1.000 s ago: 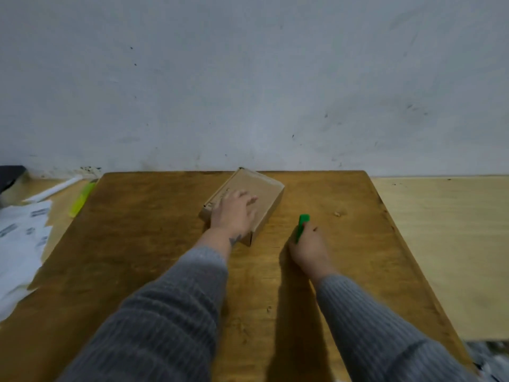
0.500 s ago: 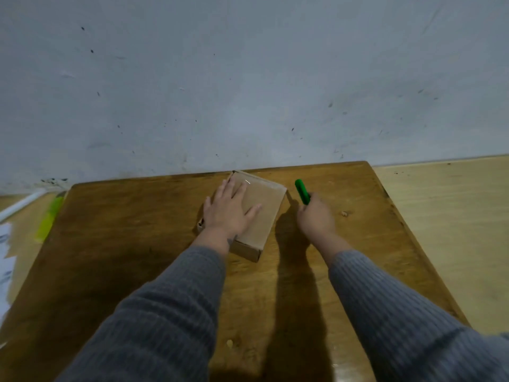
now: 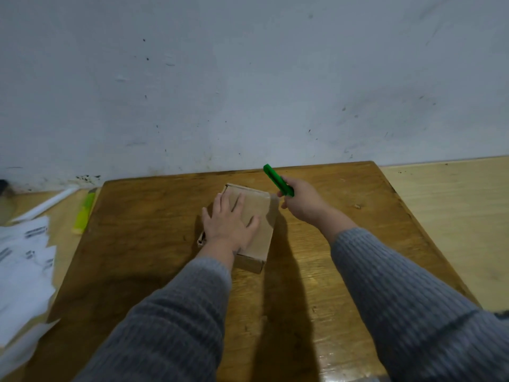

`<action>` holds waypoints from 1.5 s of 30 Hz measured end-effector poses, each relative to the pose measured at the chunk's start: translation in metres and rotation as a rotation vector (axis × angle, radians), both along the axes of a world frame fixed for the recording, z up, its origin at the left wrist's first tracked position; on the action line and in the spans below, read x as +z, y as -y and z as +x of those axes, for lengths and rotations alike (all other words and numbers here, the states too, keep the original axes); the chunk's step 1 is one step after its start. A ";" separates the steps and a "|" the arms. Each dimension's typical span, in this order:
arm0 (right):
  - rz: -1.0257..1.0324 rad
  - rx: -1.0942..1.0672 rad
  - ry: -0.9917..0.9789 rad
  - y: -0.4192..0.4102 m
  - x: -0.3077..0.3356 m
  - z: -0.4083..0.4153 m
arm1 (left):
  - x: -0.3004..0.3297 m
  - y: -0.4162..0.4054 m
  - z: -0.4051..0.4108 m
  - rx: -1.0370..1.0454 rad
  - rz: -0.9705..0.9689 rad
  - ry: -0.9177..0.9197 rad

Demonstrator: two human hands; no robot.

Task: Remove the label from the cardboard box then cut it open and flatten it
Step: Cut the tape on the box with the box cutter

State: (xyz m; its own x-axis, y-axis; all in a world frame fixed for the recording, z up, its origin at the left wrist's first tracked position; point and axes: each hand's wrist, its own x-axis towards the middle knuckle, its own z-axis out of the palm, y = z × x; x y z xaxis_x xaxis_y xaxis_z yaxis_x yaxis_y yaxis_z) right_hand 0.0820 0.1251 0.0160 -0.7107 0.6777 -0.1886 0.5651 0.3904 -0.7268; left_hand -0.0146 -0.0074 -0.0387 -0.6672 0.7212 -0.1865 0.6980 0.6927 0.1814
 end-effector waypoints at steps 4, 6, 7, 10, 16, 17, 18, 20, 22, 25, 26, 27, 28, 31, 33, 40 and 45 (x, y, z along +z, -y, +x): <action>0.147 0.119 0.093 -0.002 0.000 -0.007 | -0.002 0.002 0.001 0.009 -0.030 0.012; 0.205 0.175 0.137 -0.004 0.000 -0.011 | -0.004 0.001 0.003 0.021 -0.045 0.005; 0.233 0.209 0.156 -0.006 0.000 -0.013 | -0.005 0.001 0.004 0.028 -0.053 -0.002; 0.343 0.306 0.202 -0.008 0.003 -0.019 | -0.007 -0.001 0.005 0.048 -0.045 -0.017; 0.544 0.405 0.257 -0.007 0.008 -0.031 | -0.013 -0.002 0.006 0.065 -0.009 -0.043; 0.554 0.407 0.265 -0.007 0.007 -0.033 | -0.014 -0.002 0.007 0.071 -0.006 -0.047; 0.563 0.408 0.274 -0.007 0.006 -0.034 | -0.014 -0.002 0.007 0.076 -0.004 -0.052; 0.576 0.416 0.292 -0.007 0.004 -0.035 | -0.014 -0.002 0.008 0.082 0.001 -0.056; 0.587 0.410 0.276 -0.008 0.002 -0.034 | -0.014 -0.002 0.008 0.084 0.004 -0.053; 0.586 0.400 0.238 -0.010 0.000 -0.032 | -0.015 -0.003 0.008 0.100 0.002 -0.058; 0.582 0.405 0.232 -0.010 -0.001 -0.031 | -0.015 -0.003 0.008 0.104 0.002 -0.058; 0.578 0.411 0.229 -0.010 -0.002 -0.031 | -0.015 -0.004 0.008 0.105 0.002 -0.057; 0.579 0.417 0.225 -0.009 -0.003 -0.032 | -0.016 -0.004 0.008 0.105 0.001 -0.055; 0.616 0.420 0.246 -0.006 -0.004 -0.034 | -0.017 -0.006 0.008 0.107 0.000 -0.056; 0.643 0.406 0.263 -0.004 -0.003 -0.036 | -0.017 -0.006 0.008 0.106 -0.001 -0.059; 0.710 0.425 0.322 0.000 -0.001 -0.039 | -0.017 -0.005 0.009 0.113 0.008 -0.057; 0.719 0.439 0.327 -0.001 0.002 -0.033 | -0.014 -0.006 0.010 0.123 -0.009 -0.048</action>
